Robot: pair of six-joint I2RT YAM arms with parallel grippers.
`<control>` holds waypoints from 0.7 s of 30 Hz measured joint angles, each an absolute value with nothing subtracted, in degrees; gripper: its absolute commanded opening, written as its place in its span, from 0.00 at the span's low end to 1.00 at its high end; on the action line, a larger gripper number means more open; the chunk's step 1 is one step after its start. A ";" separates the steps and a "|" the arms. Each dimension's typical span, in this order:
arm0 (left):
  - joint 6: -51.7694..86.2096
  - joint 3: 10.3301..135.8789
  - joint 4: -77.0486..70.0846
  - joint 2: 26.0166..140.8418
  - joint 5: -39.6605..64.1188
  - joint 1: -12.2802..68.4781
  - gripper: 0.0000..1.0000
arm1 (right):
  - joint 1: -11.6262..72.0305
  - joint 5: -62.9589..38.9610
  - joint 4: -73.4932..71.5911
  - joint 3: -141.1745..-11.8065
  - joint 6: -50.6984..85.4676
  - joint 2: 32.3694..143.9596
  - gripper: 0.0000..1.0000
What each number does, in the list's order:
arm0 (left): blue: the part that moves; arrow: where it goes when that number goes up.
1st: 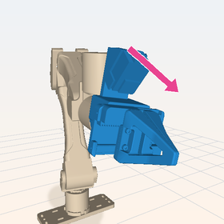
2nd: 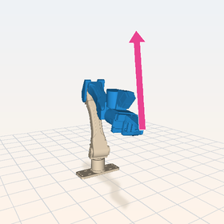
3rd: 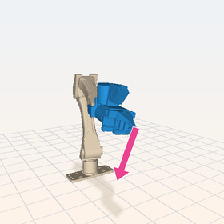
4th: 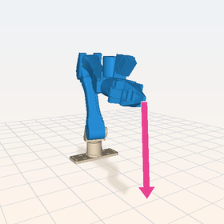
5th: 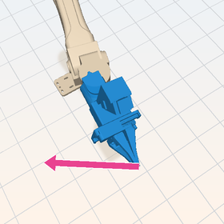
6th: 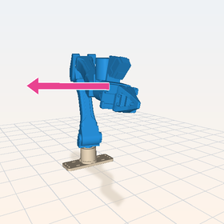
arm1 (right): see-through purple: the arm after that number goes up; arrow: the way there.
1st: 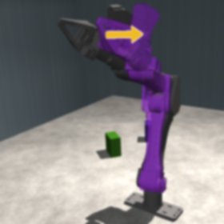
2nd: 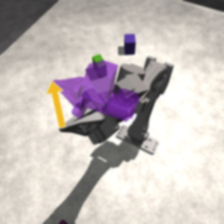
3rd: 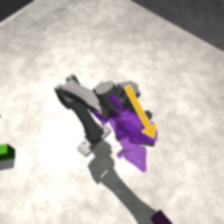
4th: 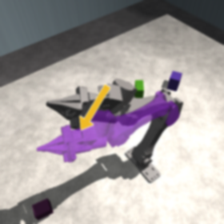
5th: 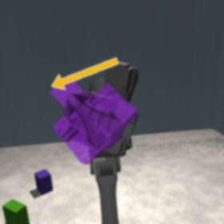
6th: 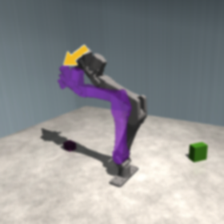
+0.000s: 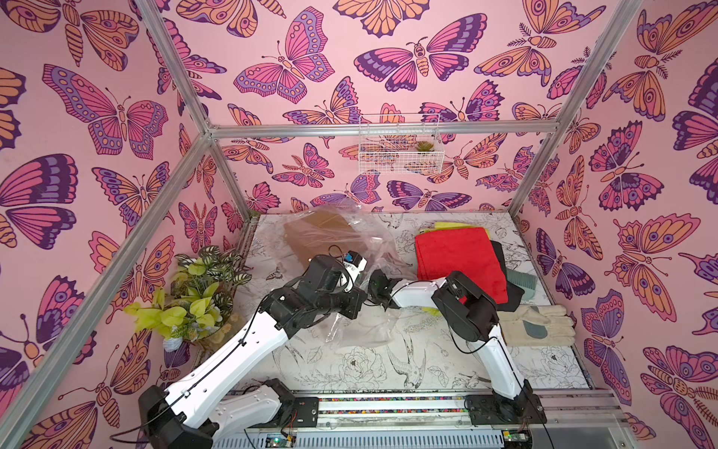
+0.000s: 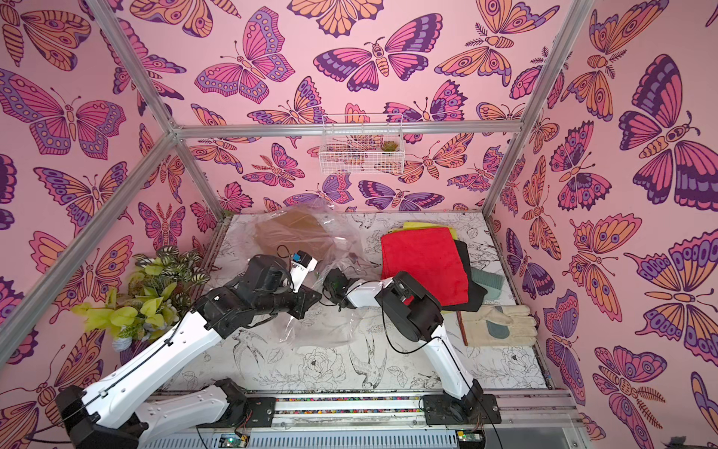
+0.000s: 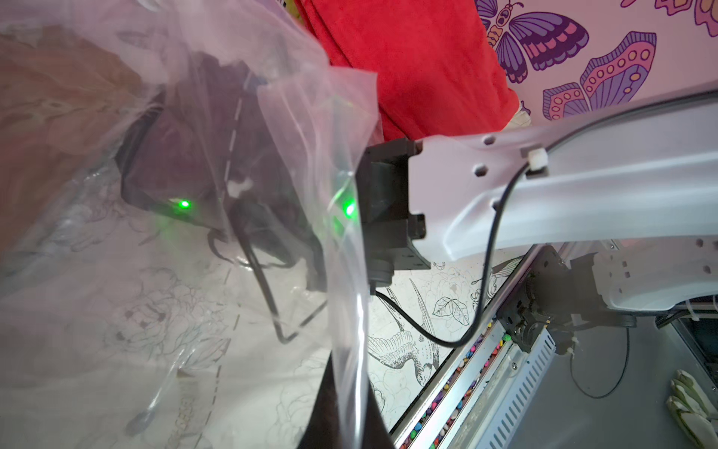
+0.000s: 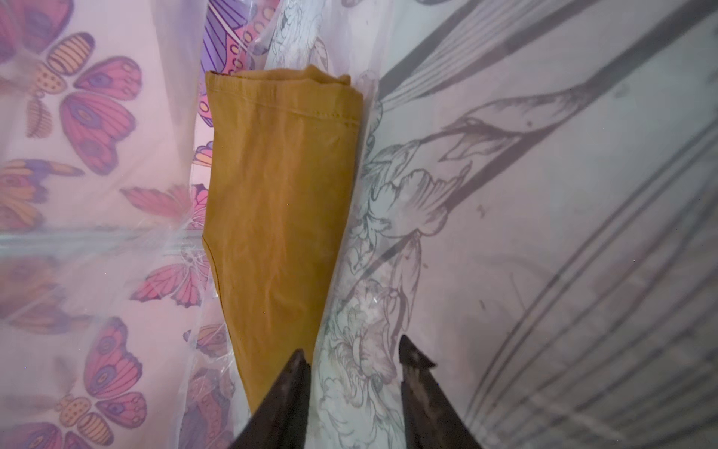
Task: Take the trousers out of the vacuum bag
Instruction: Take out the trousers from the vacuum bag.
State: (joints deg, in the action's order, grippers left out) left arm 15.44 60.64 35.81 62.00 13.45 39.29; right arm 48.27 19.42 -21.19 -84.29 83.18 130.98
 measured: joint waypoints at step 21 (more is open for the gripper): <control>15.20 60.60 35.57 64.84 15.51 38.17 0.00 | 43.88 15.22 -11.03 -102.10 83.33 141.10 0.43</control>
State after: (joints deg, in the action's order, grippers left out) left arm 15.20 60.60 35.57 64.84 15.51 38.17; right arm 43.88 15.22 -11.03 -102.10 83.33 141.10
